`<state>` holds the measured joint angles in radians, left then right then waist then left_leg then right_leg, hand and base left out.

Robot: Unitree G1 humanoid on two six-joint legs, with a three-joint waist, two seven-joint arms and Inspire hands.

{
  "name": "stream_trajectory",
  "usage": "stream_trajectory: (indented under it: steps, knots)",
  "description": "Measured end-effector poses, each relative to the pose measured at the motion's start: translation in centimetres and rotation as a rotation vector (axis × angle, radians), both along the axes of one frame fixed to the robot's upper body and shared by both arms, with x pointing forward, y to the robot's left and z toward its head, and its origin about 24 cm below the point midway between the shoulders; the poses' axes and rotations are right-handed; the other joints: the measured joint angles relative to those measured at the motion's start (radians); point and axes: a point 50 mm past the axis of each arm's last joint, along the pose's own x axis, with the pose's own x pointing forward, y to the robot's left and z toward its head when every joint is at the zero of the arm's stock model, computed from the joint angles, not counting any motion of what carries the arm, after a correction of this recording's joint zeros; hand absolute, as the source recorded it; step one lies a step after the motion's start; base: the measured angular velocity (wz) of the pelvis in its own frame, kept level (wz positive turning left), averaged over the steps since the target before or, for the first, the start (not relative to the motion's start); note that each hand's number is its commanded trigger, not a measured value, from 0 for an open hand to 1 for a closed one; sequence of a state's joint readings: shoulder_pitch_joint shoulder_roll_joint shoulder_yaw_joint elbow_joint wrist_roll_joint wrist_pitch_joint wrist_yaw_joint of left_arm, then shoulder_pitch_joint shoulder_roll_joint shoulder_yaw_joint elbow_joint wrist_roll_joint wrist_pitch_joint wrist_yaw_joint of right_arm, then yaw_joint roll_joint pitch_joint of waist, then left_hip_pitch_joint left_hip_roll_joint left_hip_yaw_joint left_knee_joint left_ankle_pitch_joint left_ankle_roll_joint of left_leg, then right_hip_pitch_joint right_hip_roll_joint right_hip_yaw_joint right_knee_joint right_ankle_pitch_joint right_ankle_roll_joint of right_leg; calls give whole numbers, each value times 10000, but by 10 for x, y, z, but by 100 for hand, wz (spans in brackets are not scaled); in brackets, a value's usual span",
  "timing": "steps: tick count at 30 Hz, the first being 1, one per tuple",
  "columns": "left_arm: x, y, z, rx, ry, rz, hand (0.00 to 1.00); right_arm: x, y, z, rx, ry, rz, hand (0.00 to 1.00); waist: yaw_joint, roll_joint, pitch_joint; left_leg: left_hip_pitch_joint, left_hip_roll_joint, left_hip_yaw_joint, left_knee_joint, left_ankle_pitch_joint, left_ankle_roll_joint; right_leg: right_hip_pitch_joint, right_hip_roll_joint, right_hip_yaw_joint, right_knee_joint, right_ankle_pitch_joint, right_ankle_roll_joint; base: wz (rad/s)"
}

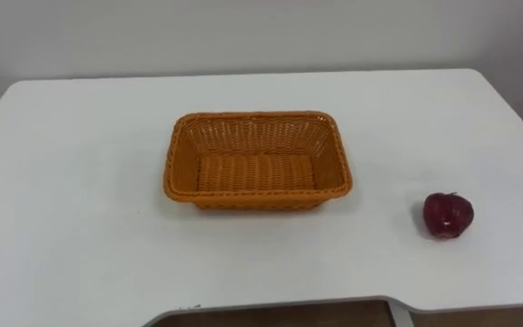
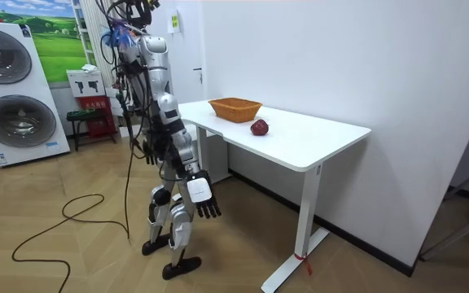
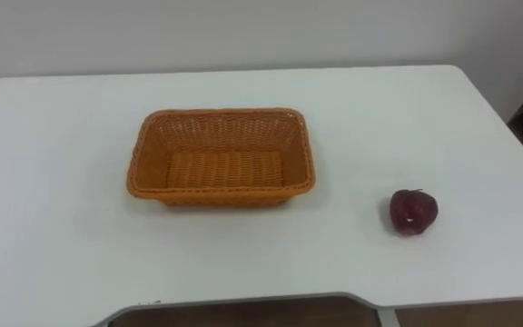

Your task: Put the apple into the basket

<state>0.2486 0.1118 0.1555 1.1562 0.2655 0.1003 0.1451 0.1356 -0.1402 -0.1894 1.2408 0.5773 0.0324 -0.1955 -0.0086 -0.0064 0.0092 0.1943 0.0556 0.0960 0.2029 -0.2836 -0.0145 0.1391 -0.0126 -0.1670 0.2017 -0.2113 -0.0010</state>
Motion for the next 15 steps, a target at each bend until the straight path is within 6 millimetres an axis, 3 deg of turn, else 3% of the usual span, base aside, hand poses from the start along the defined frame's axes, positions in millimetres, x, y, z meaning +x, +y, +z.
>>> stream_trajectory:
  steps: [2,5,9,15]
  knots:
    - [-5,6,2,205,-247,438,0,13,-15,7,-437,-1234,-2886,0,-267,2,-6,21,-7,94,-19,0,0,-51,16,27,22,-8,14,-6]
    - [-11,16,6,613,-441,778,0,30,-36,21,-1351,-2575,-5207,0,-509,-34,-28,-11,-11,170,-19,0,0,-52,16,16,41,-6,18,-5]
    - [-9,27,10,967,-860,1039,0,46,-60,41,-2453,-3534,-6879,0,-714,-71,-51,-78,-19,174,-12,0,0,-131,47,154,53,8,37,-2]
    - [-8,30,12,1217,-978,989,0,68,-82,77,-4211,-4217,-7870,0,-680,-118,-89,-86,-21,344,-42,0,0,-239,60,245,92,9,39,-7]
